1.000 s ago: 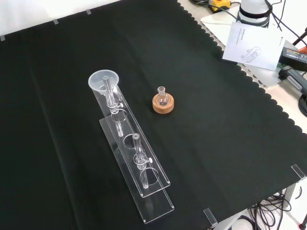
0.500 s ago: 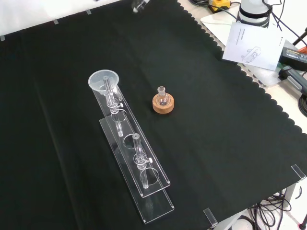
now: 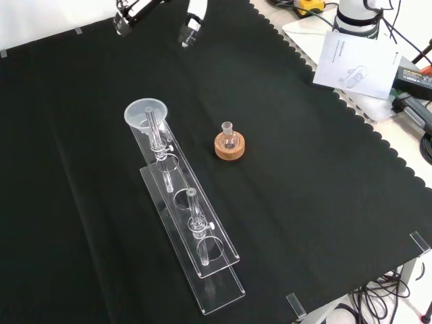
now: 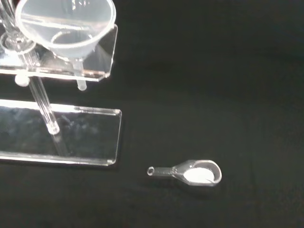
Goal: Pick up the funnel from the transparent funnel stand.
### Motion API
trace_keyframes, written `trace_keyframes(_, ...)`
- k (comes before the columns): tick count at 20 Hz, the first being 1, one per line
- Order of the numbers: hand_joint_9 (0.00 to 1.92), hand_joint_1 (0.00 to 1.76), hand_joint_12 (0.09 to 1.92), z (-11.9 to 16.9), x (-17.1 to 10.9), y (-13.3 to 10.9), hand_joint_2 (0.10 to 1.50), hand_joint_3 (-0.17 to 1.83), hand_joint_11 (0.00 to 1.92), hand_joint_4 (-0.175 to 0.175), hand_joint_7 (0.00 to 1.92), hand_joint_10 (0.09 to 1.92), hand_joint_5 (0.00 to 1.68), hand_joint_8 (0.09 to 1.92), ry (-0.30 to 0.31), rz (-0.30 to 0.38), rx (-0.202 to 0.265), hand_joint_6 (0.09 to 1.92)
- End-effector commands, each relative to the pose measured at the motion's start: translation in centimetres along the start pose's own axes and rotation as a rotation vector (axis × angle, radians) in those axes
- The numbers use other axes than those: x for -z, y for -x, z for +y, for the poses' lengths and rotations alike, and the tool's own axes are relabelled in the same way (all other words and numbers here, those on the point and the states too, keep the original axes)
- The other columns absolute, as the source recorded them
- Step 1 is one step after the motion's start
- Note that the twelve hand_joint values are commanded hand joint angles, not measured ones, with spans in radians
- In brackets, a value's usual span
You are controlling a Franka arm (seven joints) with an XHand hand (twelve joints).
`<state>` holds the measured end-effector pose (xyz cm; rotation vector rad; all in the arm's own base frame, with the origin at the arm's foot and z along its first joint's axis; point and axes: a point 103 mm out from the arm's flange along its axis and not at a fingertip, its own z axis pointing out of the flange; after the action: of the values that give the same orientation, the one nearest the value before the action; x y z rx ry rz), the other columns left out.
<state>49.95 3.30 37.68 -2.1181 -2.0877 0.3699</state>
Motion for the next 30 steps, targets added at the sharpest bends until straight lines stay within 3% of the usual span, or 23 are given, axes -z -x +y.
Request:
trace_keyframes(1, 0.12, 0.47, 1.48, 5.8, -1.9, -2.2, 0.78, 0.20, 0.02, -0.005, 0.00, 0.75, 0.08, 0.52, -0.087, -0.007, 0.089, 0.09)
trace_keyframes(9, 0.16, 0.52, 1.54, 7.7, -2.9, -3.9, 0.74, 0.18, 0.11, -0.032, 0.00, 0.80, 0.07, 0.55, -0.096, -0.046, 0.100, 0.09)
trace_keyframes(15, 0.19, 0.55, 1.53, 7.9, -4.4, -5.5, 0.74, 0.18, 0.15, -0.039, 0.00, 0.81, 0.10, 0.63, -0.094, -0.116, 0.073, 0.09)
trace_keyframes(30, 0.21, 0.58, 1.52, 10.0, -6.3, -7.6, 0.73, 0.19, 0.18, -0.041, 0.00, 0.81, 0.10, 0.65, -0.176, -0.132, 0.069, 0.09)
